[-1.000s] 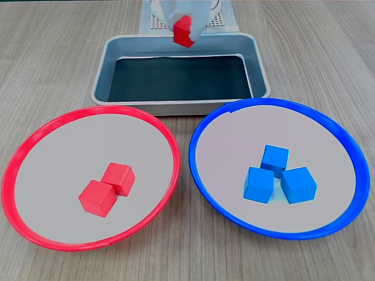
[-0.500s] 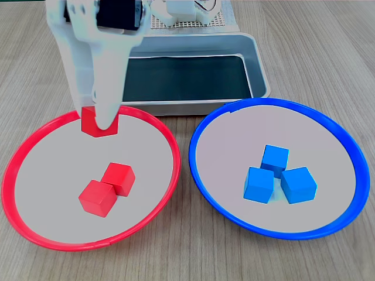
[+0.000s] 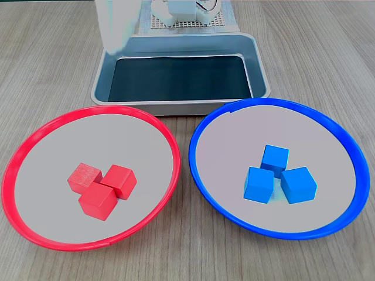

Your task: Move six blocks tray to matching dishes

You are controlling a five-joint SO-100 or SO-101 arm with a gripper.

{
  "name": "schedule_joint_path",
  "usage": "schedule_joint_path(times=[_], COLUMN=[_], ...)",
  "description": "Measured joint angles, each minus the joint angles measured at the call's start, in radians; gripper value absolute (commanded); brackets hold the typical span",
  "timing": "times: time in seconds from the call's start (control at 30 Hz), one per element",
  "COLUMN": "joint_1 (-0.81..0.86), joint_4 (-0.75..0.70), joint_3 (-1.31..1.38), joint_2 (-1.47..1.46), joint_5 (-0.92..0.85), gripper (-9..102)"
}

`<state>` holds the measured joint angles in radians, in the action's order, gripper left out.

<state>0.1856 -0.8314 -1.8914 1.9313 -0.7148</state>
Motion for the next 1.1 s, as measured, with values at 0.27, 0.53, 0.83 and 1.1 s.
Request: schedule_joint_path(times=[0.27, 0.53, 0.83, 1.1], joint_1=[-0.115, -0.094, -0.057, -0.048], joint_4=[0.092, -0.034, -0.156, -0.160], joint_3=[-0.680, -1.054, -1.131, -1.131], joint_2=[0.749, 1.204, 1.373, 1.373], joint_5=[0.686, 0.681, 0.686, 0.698], gripper=[0, 0, 0, 0])
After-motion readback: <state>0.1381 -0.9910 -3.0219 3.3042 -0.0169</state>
